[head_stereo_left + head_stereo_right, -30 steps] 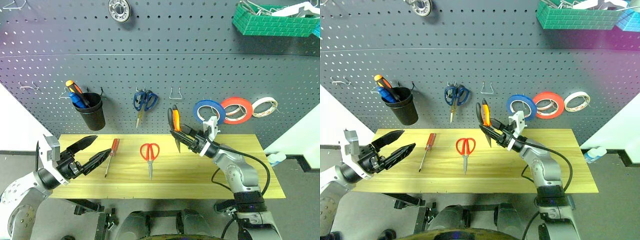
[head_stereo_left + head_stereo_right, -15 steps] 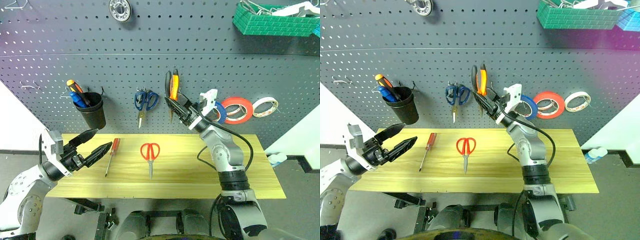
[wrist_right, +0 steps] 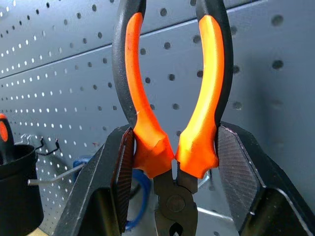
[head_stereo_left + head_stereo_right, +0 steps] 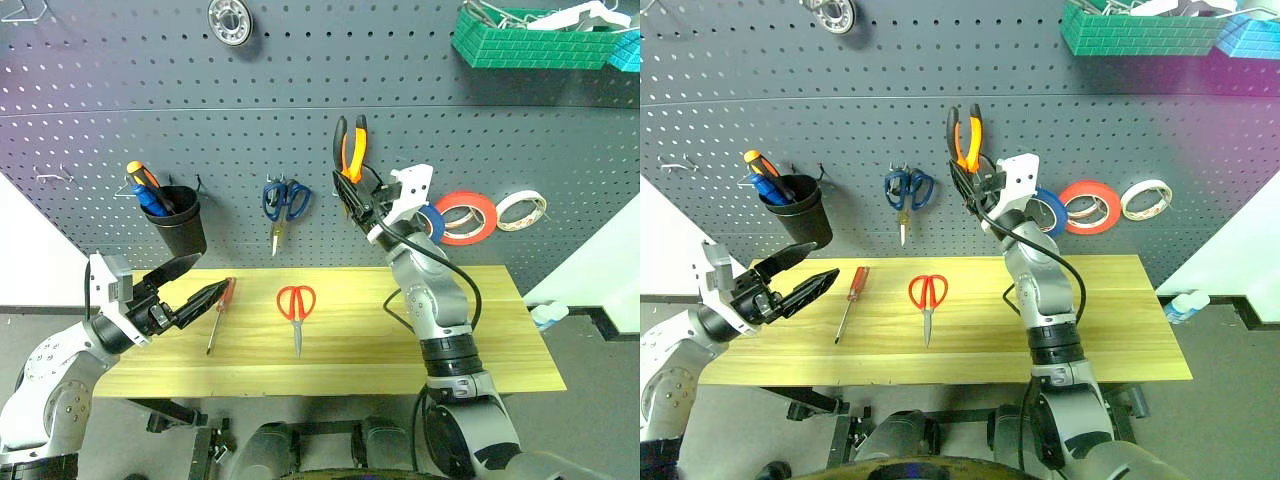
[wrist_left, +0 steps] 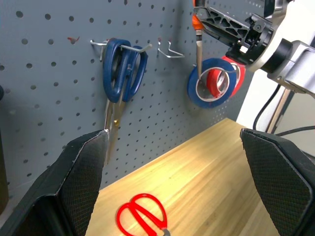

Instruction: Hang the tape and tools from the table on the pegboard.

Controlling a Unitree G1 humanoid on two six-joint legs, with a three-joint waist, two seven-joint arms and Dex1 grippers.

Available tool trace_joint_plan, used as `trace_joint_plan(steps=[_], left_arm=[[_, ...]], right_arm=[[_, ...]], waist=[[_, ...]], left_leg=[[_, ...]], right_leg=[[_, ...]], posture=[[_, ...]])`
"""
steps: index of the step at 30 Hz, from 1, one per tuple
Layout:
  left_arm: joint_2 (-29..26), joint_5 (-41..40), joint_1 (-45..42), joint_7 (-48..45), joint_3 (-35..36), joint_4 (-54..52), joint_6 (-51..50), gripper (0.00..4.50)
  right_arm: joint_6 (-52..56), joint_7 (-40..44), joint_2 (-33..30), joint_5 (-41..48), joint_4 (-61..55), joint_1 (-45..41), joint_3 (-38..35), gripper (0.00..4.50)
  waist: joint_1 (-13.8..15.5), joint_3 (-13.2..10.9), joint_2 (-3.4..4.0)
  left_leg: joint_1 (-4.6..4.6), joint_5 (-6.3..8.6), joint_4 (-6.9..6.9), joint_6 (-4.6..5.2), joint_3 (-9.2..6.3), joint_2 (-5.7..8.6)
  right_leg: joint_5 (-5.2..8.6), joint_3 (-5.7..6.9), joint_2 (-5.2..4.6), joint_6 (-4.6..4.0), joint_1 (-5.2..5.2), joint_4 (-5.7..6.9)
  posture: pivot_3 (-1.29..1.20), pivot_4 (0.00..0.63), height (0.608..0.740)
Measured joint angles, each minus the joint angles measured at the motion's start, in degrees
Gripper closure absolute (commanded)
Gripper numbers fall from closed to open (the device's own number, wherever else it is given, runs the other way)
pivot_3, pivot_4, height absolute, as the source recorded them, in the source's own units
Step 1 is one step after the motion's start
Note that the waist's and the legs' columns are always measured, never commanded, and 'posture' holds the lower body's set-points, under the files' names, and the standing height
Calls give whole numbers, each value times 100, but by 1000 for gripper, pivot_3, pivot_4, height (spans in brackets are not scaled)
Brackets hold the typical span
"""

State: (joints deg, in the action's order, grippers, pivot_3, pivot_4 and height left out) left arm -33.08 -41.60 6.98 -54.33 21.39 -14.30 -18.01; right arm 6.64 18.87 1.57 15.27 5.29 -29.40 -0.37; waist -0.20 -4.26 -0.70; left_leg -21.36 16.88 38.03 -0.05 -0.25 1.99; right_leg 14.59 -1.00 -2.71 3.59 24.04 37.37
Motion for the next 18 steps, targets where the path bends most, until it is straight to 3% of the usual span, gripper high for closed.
trace_joint_plan(steps=[10, 18], left_arm=[[2, 41, 8, -22, -32, 56, -8, 0], [0, -11, 322, 56, 8, -128, -68, 0]], right_arm=[[-856, -337, 216, -413, 208, -250, 180, 2389], [-1534, -385, 333, -503, 1277, -672, 153, 2389]], waist=[[-79, 1, 0], [-59, 1, -1]], left_leg=[[2, -2, 1, -4, 0, 0], [3, -4, 4, -6, 0, 0]], right_leg=[[0, -2, 4, -1, 4, 11], [-2, -4, 4, -3, 4, 16]], posture=[[50, 0, 736], [83, 0, 736]])
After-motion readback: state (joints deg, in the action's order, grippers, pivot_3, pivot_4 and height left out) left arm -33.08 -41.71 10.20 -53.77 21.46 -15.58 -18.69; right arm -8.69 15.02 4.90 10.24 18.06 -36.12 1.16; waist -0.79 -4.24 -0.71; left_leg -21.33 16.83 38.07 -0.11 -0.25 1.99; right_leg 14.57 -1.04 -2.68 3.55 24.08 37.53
